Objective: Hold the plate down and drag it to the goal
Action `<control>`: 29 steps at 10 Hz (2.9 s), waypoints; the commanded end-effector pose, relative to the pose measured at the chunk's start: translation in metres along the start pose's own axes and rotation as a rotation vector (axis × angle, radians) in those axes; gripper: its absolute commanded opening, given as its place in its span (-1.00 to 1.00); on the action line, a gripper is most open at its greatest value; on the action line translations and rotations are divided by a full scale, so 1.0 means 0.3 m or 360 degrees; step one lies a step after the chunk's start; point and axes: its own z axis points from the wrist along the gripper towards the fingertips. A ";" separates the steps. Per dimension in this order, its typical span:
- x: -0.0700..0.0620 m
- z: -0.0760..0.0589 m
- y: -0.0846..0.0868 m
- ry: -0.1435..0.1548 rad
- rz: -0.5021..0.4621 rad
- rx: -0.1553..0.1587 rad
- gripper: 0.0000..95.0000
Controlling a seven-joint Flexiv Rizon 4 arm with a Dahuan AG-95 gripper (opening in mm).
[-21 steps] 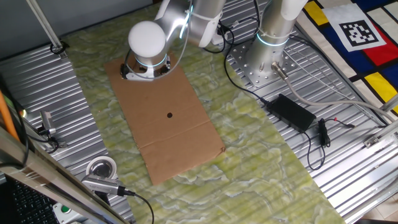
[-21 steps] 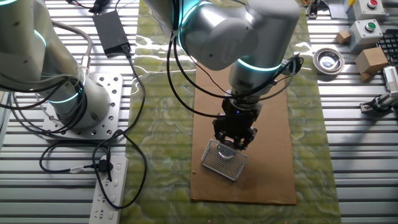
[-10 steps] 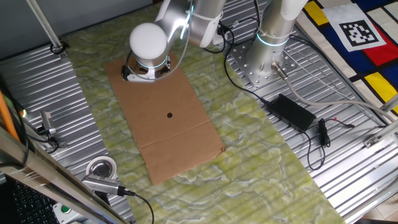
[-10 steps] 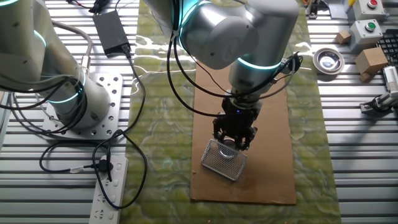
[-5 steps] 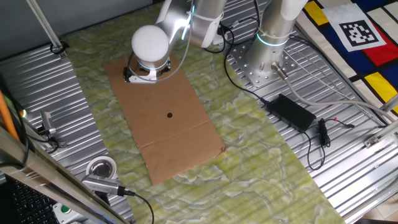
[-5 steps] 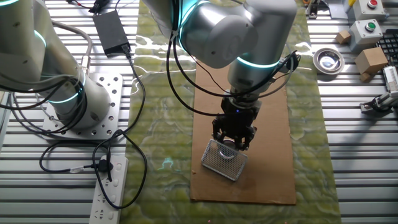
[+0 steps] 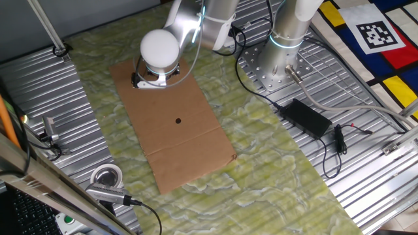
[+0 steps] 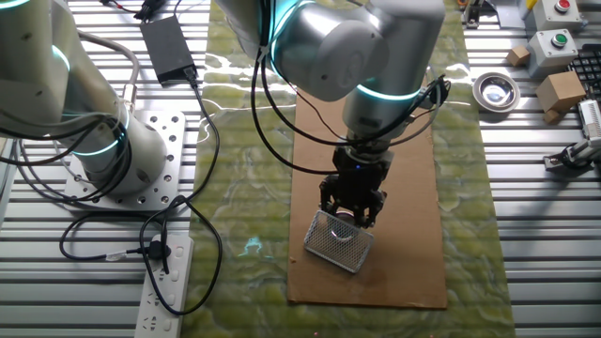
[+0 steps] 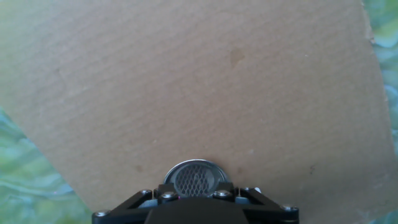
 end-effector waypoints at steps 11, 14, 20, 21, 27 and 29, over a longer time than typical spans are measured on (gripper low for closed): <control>0.007 0.028 0.001 0.0038 -0.0037 0.0019 -0.20; 0.007 0.031 -0.002 0.0044 -0.0044 0.0018 -0.60; 0.017 0.020 -0.005 0.0069 -0.0032 -0.0001 -0.60; 0.022 0.007 -0.009 0.0062 -0.0020 -0.0009 -1.00; 0.015 -0.016 -0.030 0.0027 0.0018 -0.0046 -1.00; -0.003 -0.041 -0.039 0.0038 0.0033 -0.0060 -1.00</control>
